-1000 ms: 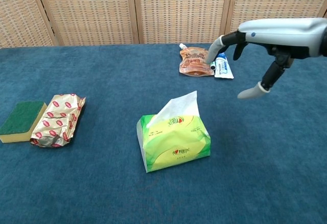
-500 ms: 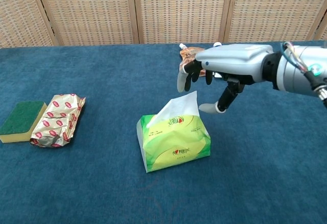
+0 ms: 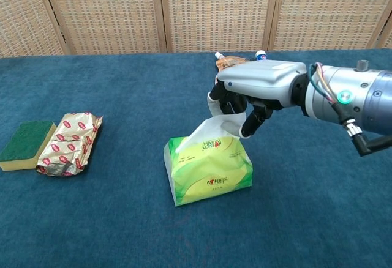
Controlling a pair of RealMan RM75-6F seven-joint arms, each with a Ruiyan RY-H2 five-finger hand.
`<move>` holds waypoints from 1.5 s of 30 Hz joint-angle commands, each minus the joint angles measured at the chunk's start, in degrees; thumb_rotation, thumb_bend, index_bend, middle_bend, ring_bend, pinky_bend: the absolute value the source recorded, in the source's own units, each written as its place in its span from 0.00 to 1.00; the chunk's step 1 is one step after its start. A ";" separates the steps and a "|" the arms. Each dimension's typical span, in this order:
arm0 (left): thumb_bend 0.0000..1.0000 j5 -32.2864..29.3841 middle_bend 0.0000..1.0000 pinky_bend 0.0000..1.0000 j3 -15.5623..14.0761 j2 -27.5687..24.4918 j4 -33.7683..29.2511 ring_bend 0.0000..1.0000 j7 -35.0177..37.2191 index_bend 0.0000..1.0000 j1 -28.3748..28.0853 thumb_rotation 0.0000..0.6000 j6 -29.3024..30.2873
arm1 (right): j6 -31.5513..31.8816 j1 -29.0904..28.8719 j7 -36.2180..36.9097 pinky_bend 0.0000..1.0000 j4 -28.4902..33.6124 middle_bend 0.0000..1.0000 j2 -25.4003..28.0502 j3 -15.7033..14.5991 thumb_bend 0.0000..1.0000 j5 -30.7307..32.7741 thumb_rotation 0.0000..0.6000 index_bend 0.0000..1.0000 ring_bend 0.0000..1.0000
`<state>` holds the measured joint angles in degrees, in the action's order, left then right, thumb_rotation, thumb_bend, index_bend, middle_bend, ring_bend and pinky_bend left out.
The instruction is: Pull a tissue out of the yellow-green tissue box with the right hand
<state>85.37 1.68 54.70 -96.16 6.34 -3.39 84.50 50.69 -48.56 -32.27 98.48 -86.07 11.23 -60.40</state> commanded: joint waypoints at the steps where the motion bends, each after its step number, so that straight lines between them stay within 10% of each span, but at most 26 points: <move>1: 0.00 0.02 0.00 0.00 -0.04 -0.02 0.04 0.00 0.07 0.00 -0.06 1.00 -0.15 | 2.40 0.82 2.04 0.40 1.22 0.64 0.58 0.12 0.60 -3.44 1.00 0.65 0.54; 11: 0.00 0.66 0.00 0.00 -0.23 -0.13 0.14 0.00 0.65 0.00 0.23 1.00 0.54 | 15.96 3.56 7.73 0.40 2.23 0.65 7.48 7.21 0.62 -15.90 1.00 0.66 0.54; 20: 0.00 0.65 0.00 0.00 -0.34 0.12 -0.03 0.00 -0.27 0.00 -0.07 1.00 -0.06 | 19.75 1.59 7.81 0.40 -15.59 0.65 5.76 13.22 0.62 -13.34 1.00 0.66 0.54; 36: 0.00 -0.99 0.00 0.00 0.13 0.43 -0.20 0.00 -1.40 0.00 -0.66 1.00 -1.36 | 19.22 4.28 16.12 0.40 -41.37 0.62 -6.36 -4.23 0.61 -25.35 1.00 0.65 0.53; 41: 0.00 -0.61 0.00 0.00 -0.01 0.50 -0.22 0.00 -1.43 0.00 -0.57 1.00 -1.10 | 21.18 6.39 17.87 0.32 -40.10 0.17 -6.04 -7.27 0.05 -28.13 1.00 0.20 0.18; 45: 0.00 -0.48 0.00 0.00 0.00 0.42 -0.45 0.00 -1.36 0.00 -0.42 1.00 -0.71 | 22.52 7.88 20.38 0.11 -33.99 0.00 -2.53 -7.23 0.00 -28.01 1.00 0.00 0.00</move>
<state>84.88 1.69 55.13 -96.59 4.96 -3.82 83.76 72.20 -41.82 -13.64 60.89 -90.81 4.18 -88.35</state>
